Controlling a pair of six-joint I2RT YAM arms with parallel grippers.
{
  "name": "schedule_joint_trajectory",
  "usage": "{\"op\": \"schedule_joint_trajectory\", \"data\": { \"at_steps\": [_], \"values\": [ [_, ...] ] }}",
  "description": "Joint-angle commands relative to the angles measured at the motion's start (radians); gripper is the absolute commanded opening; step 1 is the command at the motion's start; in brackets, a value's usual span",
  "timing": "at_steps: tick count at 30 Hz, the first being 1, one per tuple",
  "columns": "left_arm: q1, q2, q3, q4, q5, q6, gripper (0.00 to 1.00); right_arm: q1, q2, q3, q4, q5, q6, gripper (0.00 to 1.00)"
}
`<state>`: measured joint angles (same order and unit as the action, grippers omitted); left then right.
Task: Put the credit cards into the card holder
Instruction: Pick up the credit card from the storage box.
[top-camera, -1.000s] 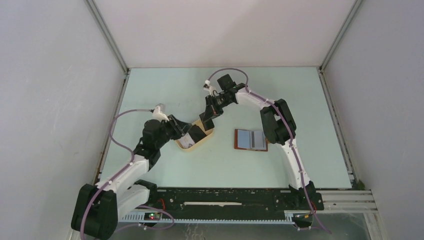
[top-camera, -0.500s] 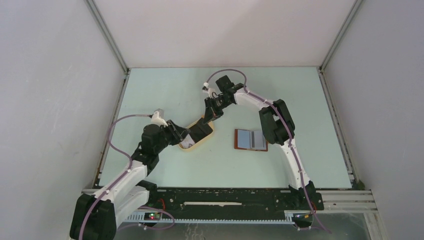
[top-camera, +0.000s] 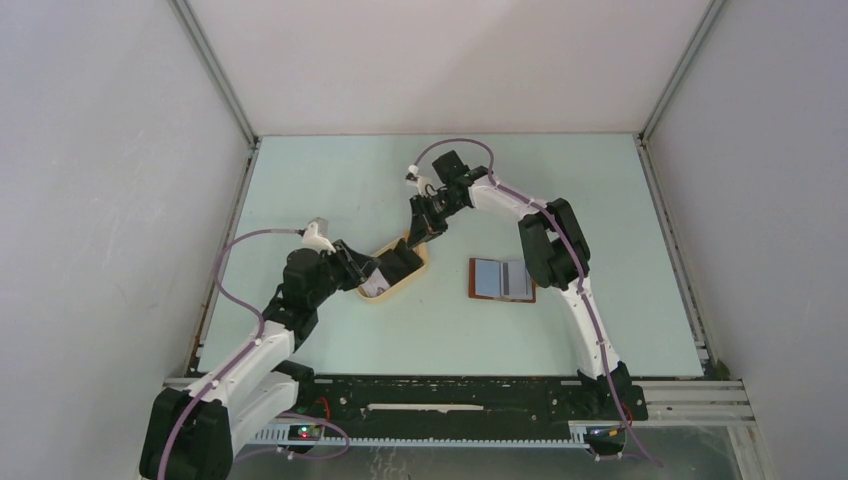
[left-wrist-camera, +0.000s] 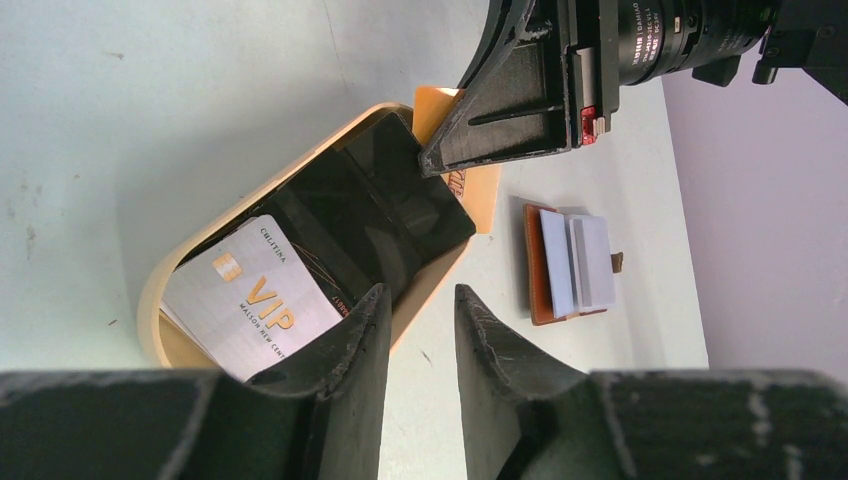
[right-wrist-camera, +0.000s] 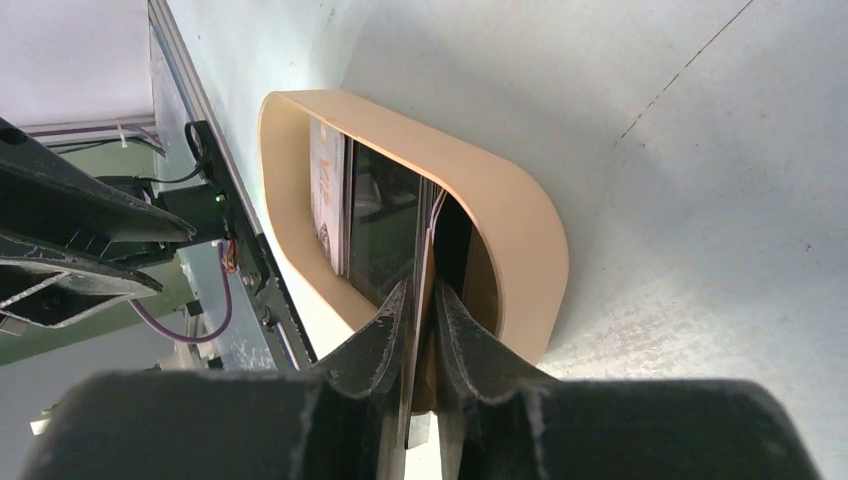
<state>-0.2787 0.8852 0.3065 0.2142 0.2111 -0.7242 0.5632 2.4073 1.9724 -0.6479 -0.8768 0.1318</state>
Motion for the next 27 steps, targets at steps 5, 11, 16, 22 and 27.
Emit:
{"op": "schedule_joint_trajectory", "data": {
  "at_steps": [5, 11, 16, 22, 27],
  "values": [
    [-0.001, -0.023, -0.025, 0.004, -0.011, 0.028, 0.35, -0.012, -0.004, 0.039, -0.004, -0.022, -0.008, 0.23],
    [-0.001, -0.024, -0.025, 0.001, -0.007, 0.028, 0.35, -0.018, -0.003, 0.035, 0.000, -0.026, -0.003, 0.24],
    [-0.001, -0.030, -0.026, -0.004, -0.006, 0.027, 0.35, -0.029, -0.005, 0.026, 0.006, -0.032, 0.005, 0.24],
    [-0.001, -0.038, -0.025, -0.007, -0.006, 0.028, 0.35, -0.037, -0.008, 0.019, 0.013, -0.042, 0.013, 0.23],
    [-0.001, -0.046, -0.028, -0.012, -0.003, 0.027, 0.35, -0.042, -0.015, 0.013, 0.018, -0.046, 0.021, 0.19]
  ]
}}
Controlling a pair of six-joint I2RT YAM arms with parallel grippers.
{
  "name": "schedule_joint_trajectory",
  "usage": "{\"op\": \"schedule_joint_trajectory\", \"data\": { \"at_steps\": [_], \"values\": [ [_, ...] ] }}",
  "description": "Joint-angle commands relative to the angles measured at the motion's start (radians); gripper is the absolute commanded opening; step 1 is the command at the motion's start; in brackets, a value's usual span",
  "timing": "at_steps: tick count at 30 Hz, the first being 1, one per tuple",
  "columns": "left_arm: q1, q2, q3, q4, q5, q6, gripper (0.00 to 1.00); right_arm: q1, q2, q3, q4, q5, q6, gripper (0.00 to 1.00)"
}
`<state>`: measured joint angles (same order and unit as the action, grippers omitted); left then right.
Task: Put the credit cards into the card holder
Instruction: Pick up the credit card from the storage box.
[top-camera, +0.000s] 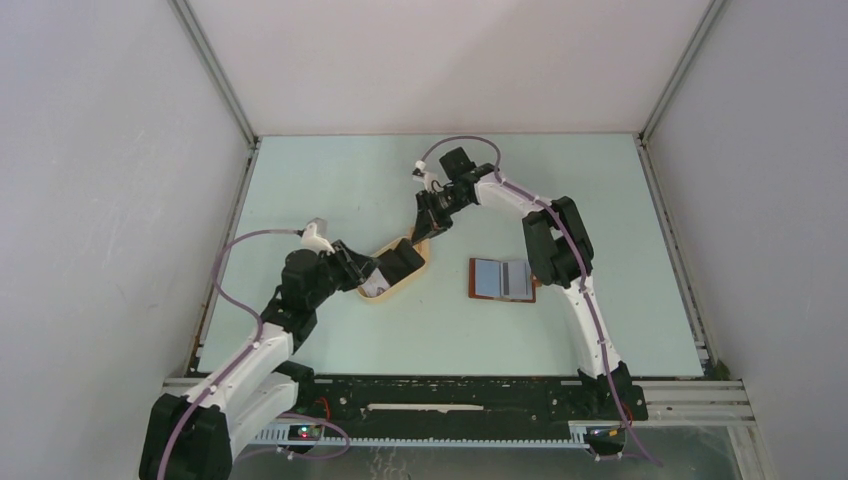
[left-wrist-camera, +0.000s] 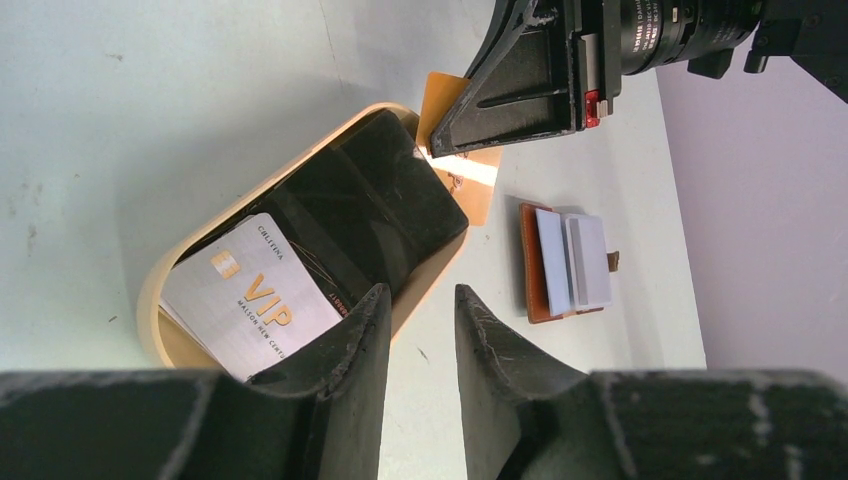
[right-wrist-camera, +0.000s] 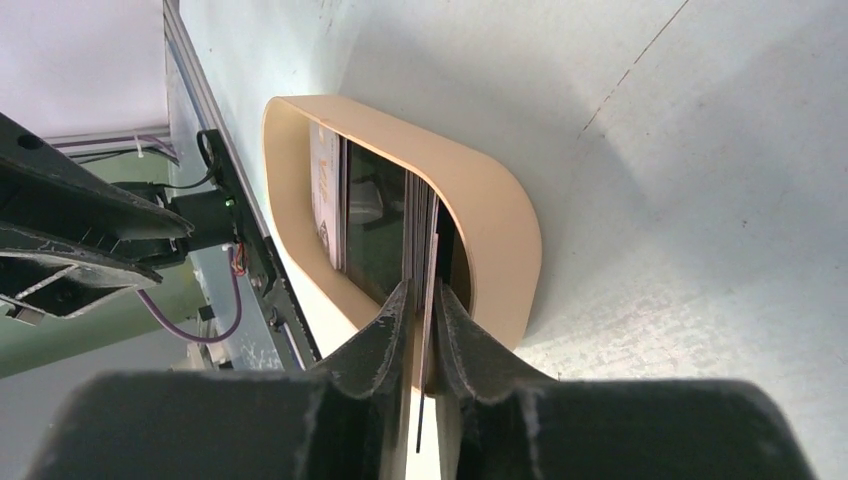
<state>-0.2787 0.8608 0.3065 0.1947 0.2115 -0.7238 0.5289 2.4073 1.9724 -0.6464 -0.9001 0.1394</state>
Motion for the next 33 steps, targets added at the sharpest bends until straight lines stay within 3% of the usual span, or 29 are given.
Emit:
{"op": "schedule_joint_trajectory", "data": {
  "at_steps": [1, 6, 19, 27, 31, 33],
  "values": [
    [-0.001, -0.023, -0.027, 0.008, -0.003, 0.026, 0.35, -0.007, -0.016, 0.012, 0.016, -0.022, 0.014, 0.16],
    [-0.001, -0.038, -0.032, 0.028, 0.026, 0.023, 0.35, -0.017, -0.040, -0.002, 0.028, -0.012, 0.014, 0.00],
    [-0.001, -0.202, -0.056, 0.108, 0.112, 0.045, 0.35, -0.061, -0.151, -0.021, 0.008, 0.069, -0.066, 0.00],
    [-0.001, -0.262, -0.061, 0.202, 0.172, 0.014, 0.75, -0.075, -0.313, -0.078, -0.096, 0.093, -0.278, 0.00],
    [0.000, -0.226, -0.072, 0.248, 0.168, -0.044, 0.96, -0.075, -0.460, -0.194, -0.131, 0.088, -0.405, 0.00],
    [0.000, -0.196, -0.066, 0.299, 0.233, -0.044, 0.98, -0.076, -0.546, -0.269, -0.151, 0.081, -0.461, 0.00]
  ]
}}
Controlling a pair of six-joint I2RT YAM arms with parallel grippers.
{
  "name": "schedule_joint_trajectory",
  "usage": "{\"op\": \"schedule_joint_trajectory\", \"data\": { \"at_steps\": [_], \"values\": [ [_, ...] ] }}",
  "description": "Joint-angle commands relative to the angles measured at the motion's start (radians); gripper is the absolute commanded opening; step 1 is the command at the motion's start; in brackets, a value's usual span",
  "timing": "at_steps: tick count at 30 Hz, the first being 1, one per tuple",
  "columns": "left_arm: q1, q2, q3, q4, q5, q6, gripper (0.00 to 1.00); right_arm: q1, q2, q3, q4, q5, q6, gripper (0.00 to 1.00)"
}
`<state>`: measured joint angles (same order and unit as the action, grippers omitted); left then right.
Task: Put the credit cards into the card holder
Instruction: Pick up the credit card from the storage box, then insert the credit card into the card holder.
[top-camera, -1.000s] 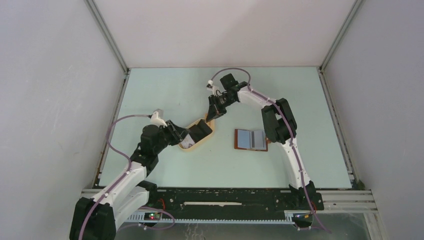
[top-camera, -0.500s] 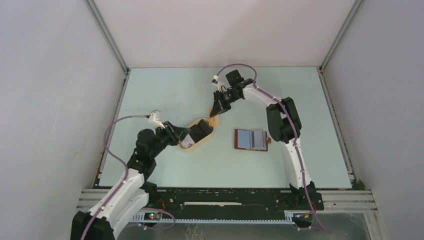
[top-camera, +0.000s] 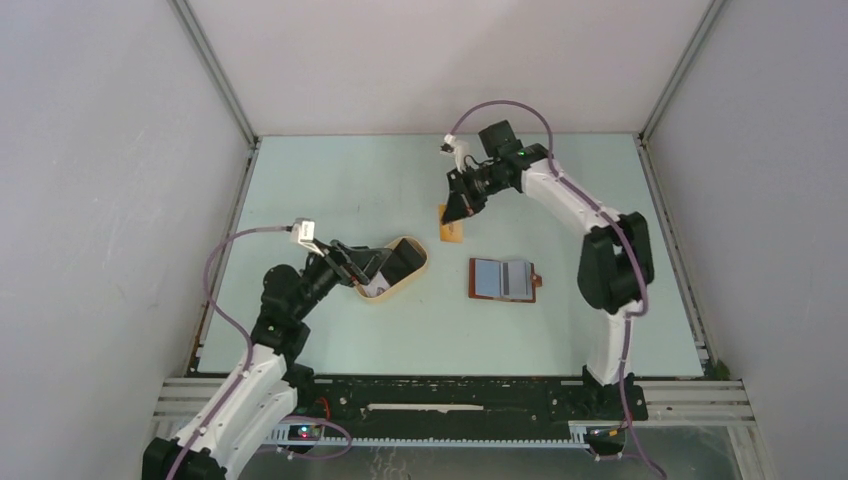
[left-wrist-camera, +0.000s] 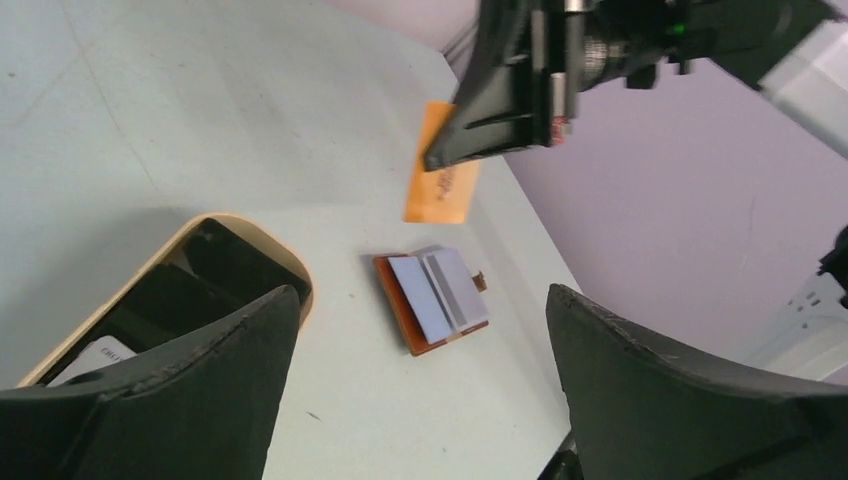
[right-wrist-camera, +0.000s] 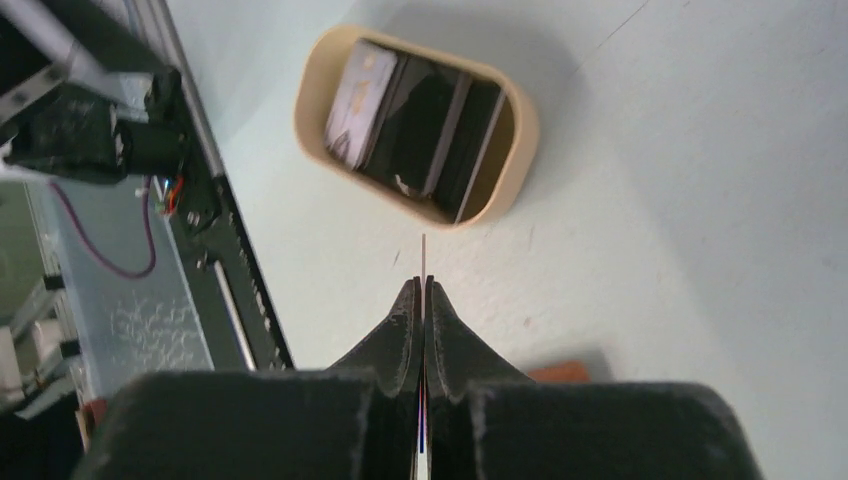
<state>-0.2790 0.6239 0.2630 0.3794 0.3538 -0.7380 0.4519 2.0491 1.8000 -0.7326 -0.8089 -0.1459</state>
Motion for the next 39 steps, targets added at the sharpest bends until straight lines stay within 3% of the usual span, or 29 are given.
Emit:
{"op": "schedule_joint_trajectory", "data": {
  "at_steps": [1, 4, 9, 12, 17, 25, 39],
  "values": [
    [-0.001, 0.056, -0.023, 0.151, 0.122, -0.039, 0.98, 0.001, -0.234, -0.138, -0.079, -0.019, -0.206, 0.00],
    [-0.048, 0.103, -0.025, 0.278, 0.183, -0.058, 0.98, -0.011, -0.360, -0.266, -0.123, -0.087, -0.269, 0.00],
    [-0.365, 0.146, -0.012, 0.336, 0.009, 0.159, 0.99, -0.038, -0.533, -0.487, -0.134, -0.228, -0.337, 0.00],
    [-0.483, 0.203, -0.031, 0.438, -0.050, 0.243, 0.99, -0.072, -0.594, -0.557, -0.107, -0.294, -0.357, 0.00],
    [-0.510, 0.336, 0.003, 0.524, -0.027, 0.245, 0.99, -0.081, -0.568, -0.564, -0.125, -0.409, -0.380, 0.00],
    [-0.520, 0.510, 0.125, 0.551, 0.015, 0.196, 0.93, -0.054, -0.540, -0.551, -0.210, -0.435, -0.487, 0.00],
    [-0.517, 0.611, 0.229, 0.582, 0.138, 0.152, 0.60, -0.024, -0.498, -0.517, -0.315, -0.435, -0.595, 0.00]
  ]
}}
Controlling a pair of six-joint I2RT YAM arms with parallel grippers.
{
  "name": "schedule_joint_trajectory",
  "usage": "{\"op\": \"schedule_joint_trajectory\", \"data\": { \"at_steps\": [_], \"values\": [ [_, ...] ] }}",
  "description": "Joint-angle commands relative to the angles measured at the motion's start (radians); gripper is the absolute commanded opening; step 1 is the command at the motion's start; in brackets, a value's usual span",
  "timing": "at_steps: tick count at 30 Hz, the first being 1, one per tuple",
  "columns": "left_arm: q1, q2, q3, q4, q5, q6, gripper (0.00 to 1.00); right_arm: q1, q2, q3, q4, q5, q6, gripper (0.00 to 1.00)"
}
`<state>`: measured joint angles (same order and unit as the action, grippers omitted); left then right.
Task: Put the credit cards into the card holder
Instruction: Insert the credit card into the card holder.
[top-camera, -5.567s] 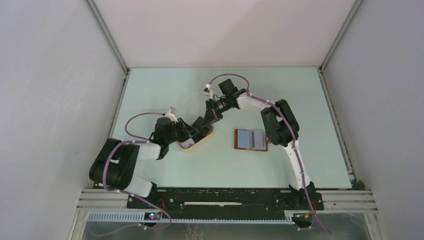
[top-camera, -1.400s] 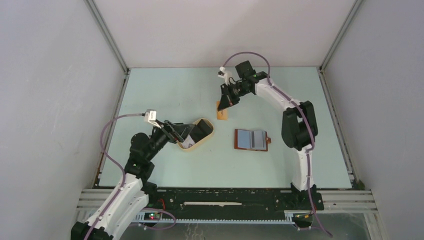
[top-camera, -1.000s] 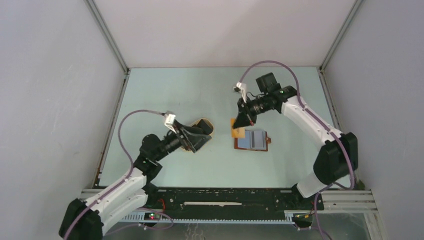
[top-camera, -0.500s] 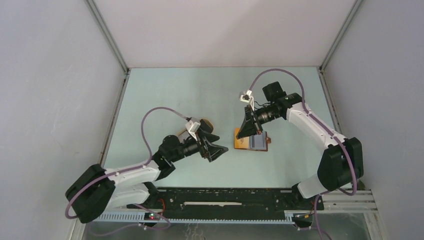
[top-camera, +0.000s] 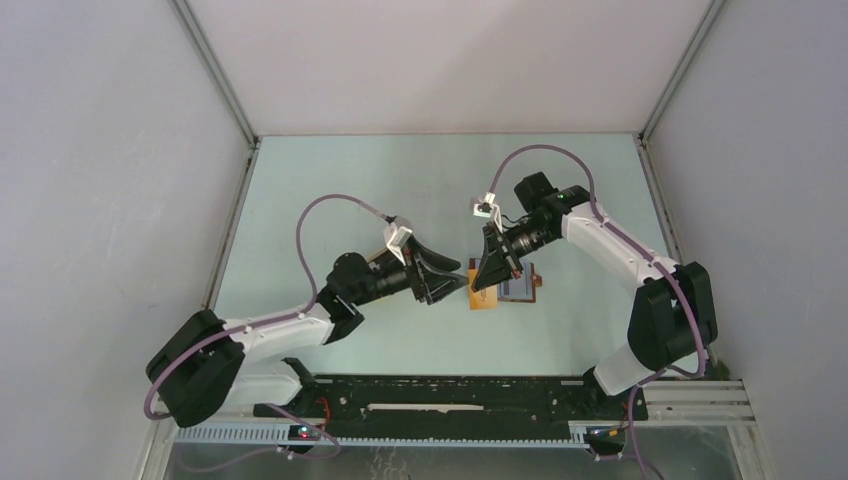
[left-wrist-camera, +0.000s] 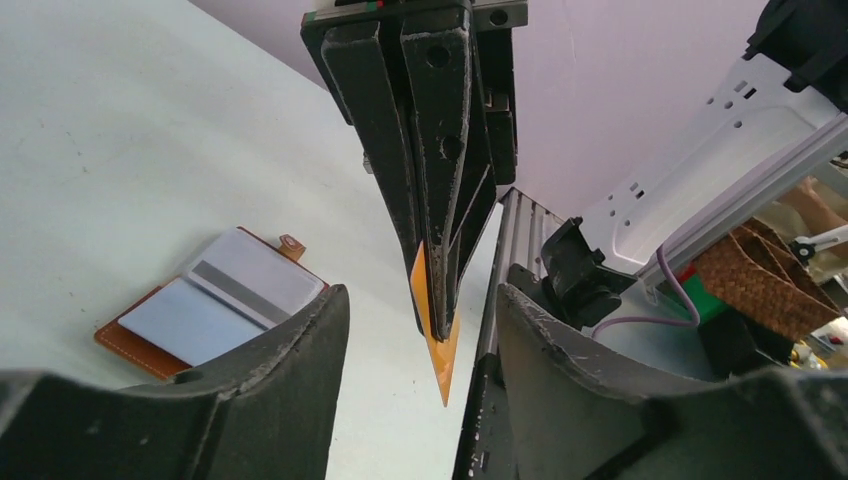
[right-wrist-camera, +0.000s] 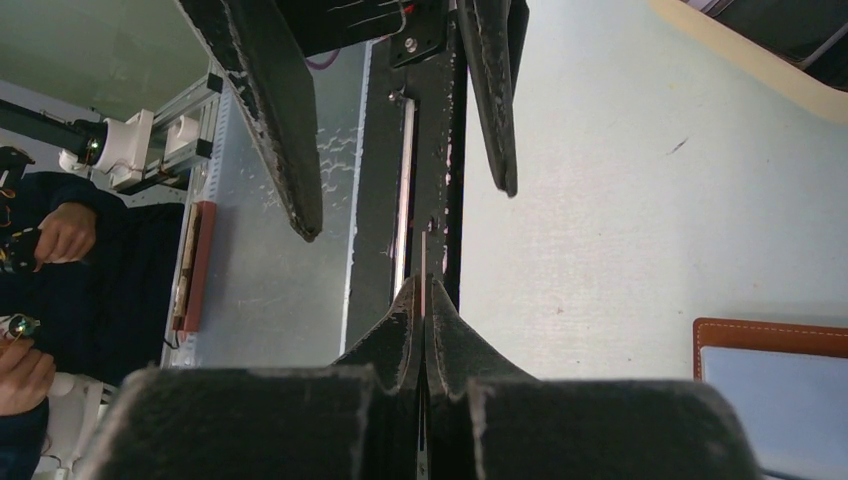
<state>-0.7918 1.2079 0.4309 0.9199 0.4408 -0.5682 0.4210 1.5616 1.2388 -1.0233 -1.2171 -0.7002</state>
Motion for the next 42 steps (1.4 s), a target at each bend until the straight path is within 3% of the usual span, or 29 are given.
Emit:
{"op": "schedule_joint_trajectory", "data": {
  "at_steps": [1, 8, 15, 17, 24, 25, 28, 30, 33, 39, 42],
  "values": [
    [-0.004, 0.038, 0.068, 0.042, 0.062, -0.026, 0.59, 0.007, -0.011, 0.044, -0.024, -0.028, -0.041, 0.00],
    [-0.004, 0.114, 0.108, 0.073, 0.130, -0.070, 0.42, 0.010, -0.008, 0.044, -0.023, -0.026, -0.041, 0.00],
    [-0.003, 0.197, 0.156, 0.118, 0.212, -0.130, 0.06, 0.012, -0.006, 0.045, -0.023, -0.019, -0.044, 0.00],
    [-0.004, 0.218, 0.159, 0.148, 0.224, -0.151, 0.01, 0.012, -0.006, 0.044, -0.025, -0.021, -0.047, 0.00],
    [0.007, 0.231, 0.152, 0.209, 0.248, -0.203, 0.01, 0.012, -0.005, 0.045, -0.027, -0.016, -0.050, 0.00],
    [0.008, 0.231, 0.151, 0.209, 0.249, -0.203, 0.00, 0.012, -0.005, 0.044, -0.027, -0.016, -0.050, 0.04],
    [0.009, 0.222, 0.140, 0.211, 0.241, -0.196, 0.00, 0.012, -0.002, 0.048, -0.028, -0.005, -0.044, 0.24],
    [0.017, 0.210, 0.117, 0.211, 0.224, -0.188, 0.00, 0.005, -0.001, 0.059, -0.043, 0.026, -0.045, 0.48],
    [0.043, 0.193, 0.078, 0.211, 0.196, -0.199, 0.00, -0.036, -0.005, 0.074, -0.058, 0.073, -0.043, 0.63],
    [0.074, 0.194, 0.027, 0.192, 0.128, -0.216, 0.00, -0.198, -0.046, 0.072, -0.062, 0.171, -0.061, 0.65],
    [0.074, 0.219, 0.051, 0.135, 0.078, -0.216, 0.00, -0.270, -0.085, 0.042, -0.037, 0.202, -0.067, 0.59]
  ]
}}
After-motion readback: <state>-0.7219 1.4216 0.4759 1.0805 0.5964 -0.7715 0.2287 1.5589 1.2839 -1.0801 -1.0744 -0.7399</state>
